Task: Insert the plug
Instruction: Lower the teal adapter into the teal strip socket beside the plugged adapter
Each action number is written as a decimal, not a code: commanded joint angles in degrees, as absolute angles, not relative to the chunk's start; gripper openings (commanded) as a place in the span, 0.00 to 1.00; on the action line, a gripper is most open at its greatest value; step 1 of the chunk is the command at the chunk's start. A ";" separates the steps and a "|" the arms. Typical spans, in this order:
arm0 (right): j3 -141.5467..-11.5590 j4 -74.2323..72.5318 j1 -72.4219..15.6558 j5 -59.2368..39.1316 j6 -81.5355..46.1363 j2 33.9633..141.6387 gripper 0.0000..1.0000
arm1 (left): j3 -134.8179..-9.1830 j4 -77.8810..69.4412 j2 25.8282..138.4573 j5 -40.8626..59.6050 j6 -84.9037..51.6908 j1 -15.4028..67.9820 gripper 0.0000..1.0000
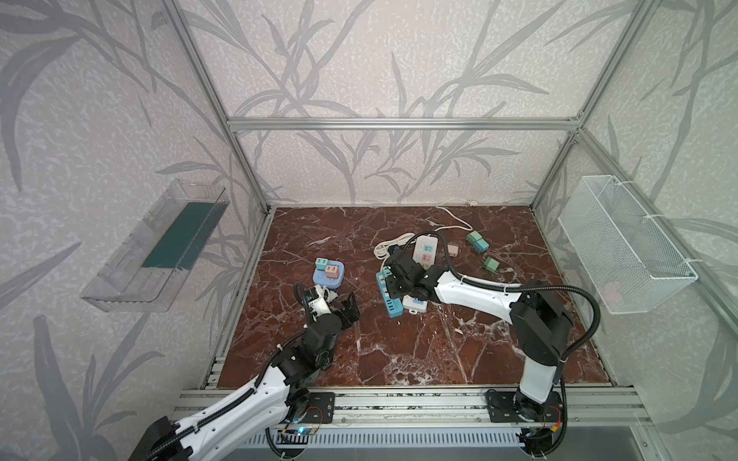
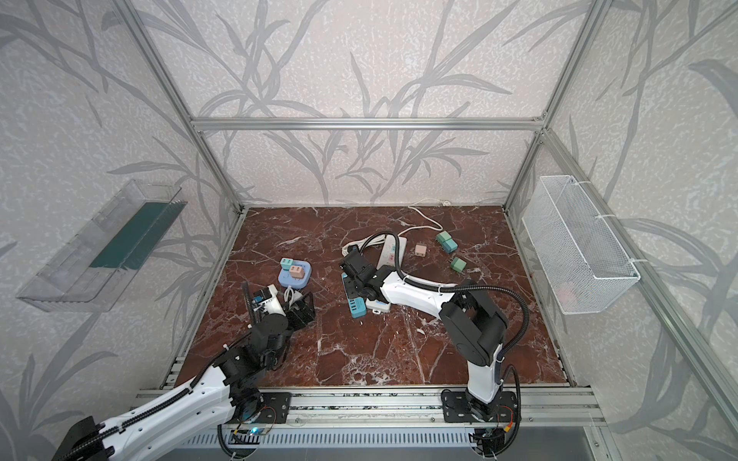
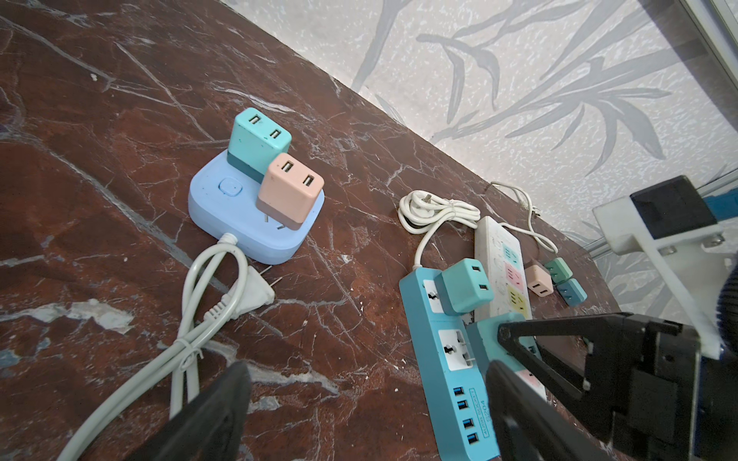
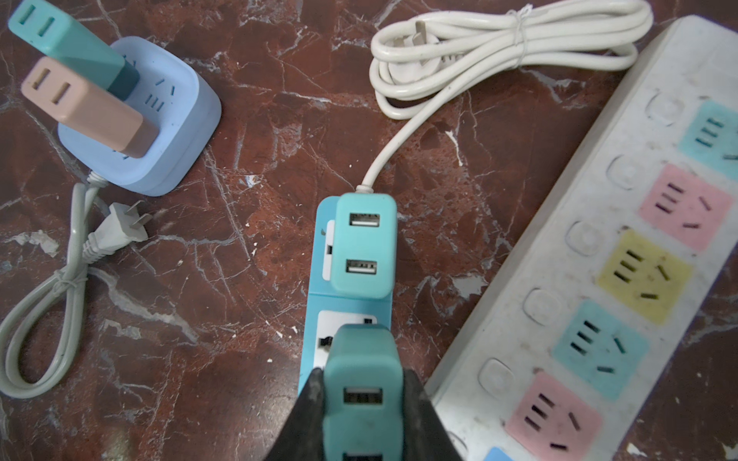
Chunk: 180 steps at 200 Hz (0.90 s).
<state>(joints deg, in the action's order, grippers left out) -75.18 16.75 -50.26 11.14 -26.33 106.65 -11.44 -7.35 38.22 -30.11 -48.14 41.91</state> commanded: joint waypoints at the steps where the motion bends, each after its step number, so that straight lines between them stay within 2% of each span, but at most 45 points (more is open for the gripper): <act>1: -75.15 17.63 -50.71 12.45 -27.31 108.09 0.07 | -10.50 -7.08 37.70 -30.48 -48.41 41.66 0.92; 81: -77.81 24.08 -52.82 18.52 -27.20 112.14 0.07 | -10.32 -6.47 36.32 -30.52 -48.21 41.13 0.92; 180: -75.02 26.16 -53.26 16.66 -31.52 117.00 0.07 | -10.19 -6.64 36.29 -30.16 -48.24 40.68 0.92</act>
